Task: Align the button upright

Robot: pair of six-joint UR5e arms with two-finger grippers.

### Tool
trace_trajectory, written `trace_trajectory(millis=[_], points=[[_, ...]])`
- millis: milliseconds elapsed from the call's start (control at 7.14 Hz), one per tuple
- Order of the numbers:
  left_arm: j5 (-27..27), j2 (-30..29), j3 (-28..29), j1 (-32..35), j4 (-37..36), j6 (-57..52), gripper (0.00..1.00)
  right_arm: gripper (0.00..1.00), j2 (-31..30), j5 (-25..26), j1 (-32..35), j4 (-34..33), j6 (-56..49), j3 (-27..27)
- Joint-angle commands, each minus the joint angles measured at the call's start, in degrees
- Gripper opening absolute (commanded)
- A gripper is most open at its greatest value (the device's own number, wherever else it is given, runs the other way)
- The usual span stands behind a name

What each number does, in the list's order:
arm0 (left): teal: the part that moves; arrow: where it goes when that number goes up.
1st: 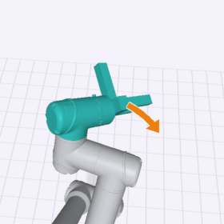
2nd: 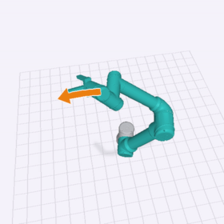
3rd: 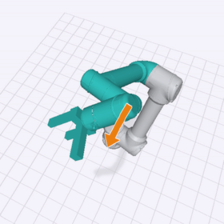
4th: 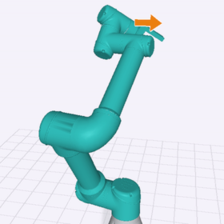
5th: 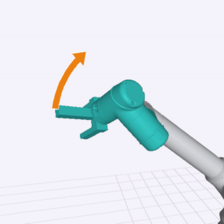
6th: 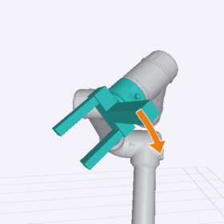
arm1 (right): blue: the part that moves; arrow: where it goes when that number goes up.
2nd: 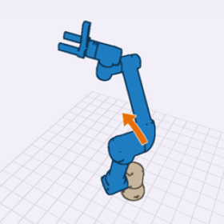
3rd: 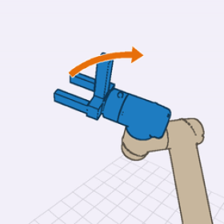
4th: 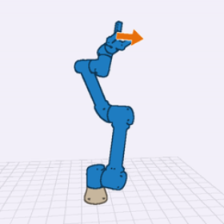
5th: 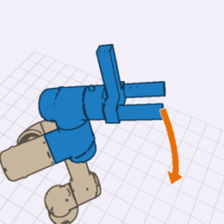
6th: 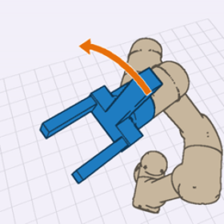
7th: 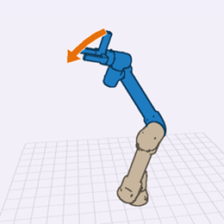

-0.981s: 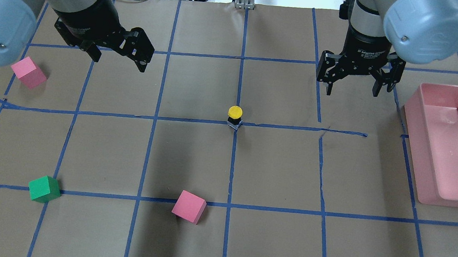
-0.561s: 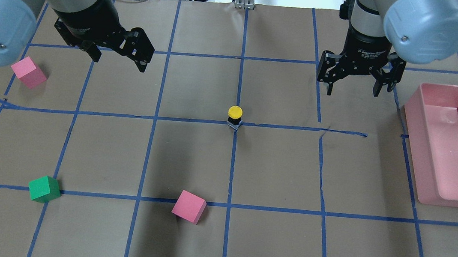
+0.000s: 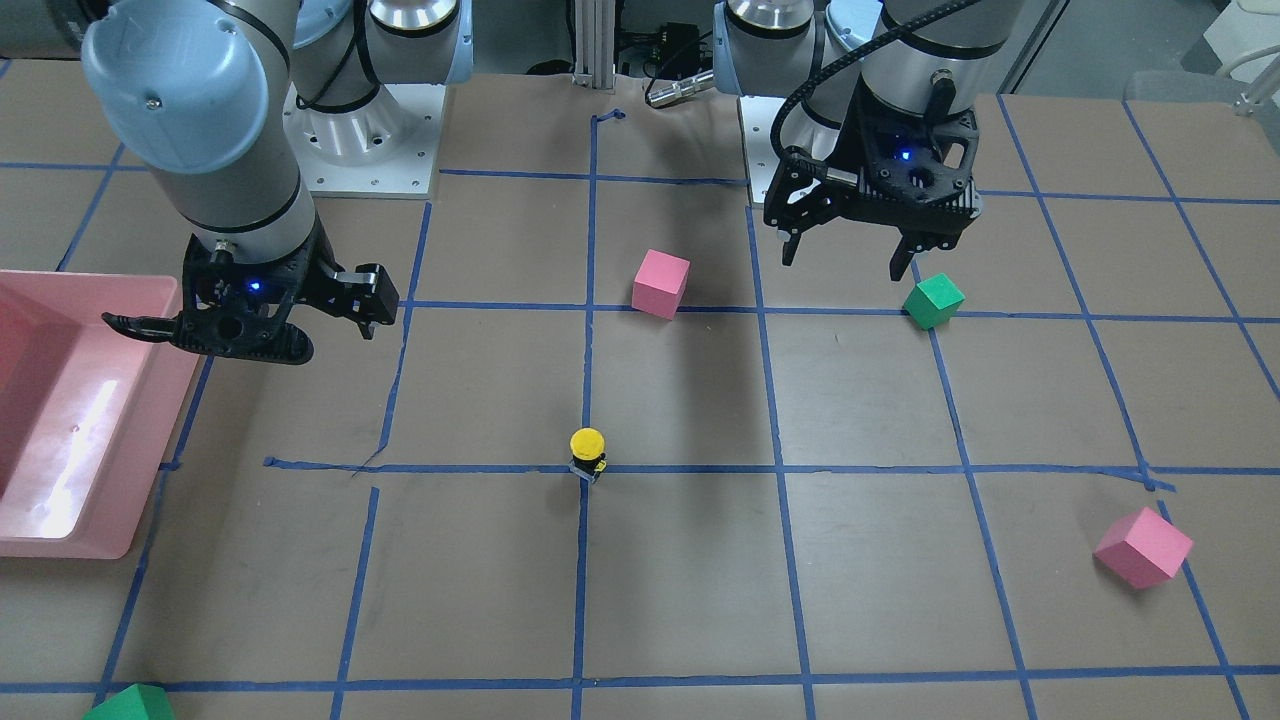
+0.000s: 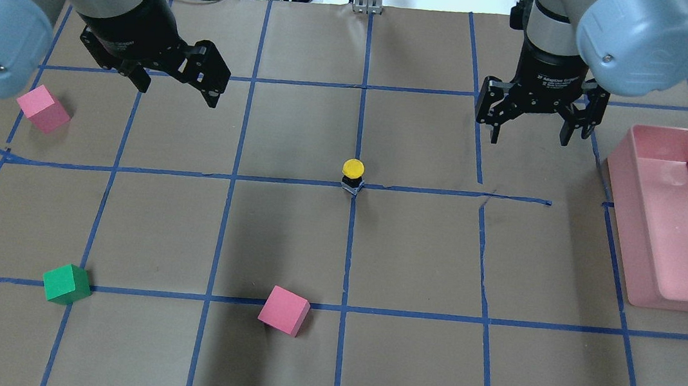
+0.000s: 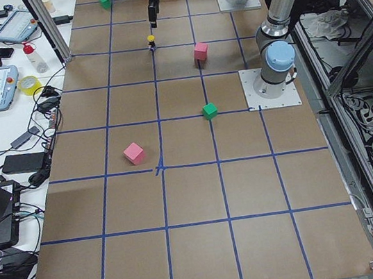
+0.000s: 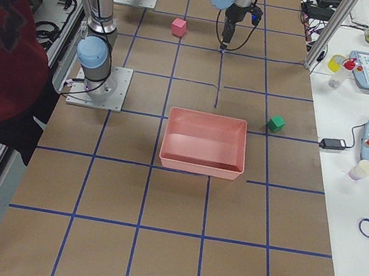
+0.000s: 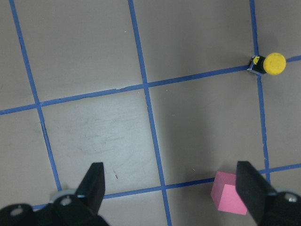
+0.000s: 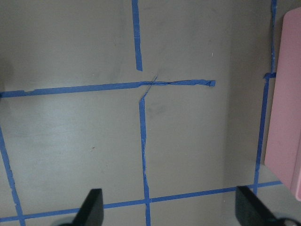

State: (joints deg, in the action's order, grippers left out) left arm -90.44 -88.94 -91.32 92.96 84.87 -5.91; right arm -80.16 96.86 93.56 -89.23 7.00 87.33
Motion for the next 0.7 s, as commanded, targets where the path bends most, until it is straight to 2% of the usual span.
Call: trace_trajectory(millis=[0, 561], points=[[0.00, 0.00, 0.00, -0.15, 0.03, -0.07, 1.00, 1.00, 0.00, -0.18, 0.04, -0.06, -0.06, 0.03], [0.00, 0.35, 0.00, -0.07, -0.06, 0.11, 1.00, 1.00, 0.09, 0.17, -0.05, 0.02, -0.06, -0.06]])
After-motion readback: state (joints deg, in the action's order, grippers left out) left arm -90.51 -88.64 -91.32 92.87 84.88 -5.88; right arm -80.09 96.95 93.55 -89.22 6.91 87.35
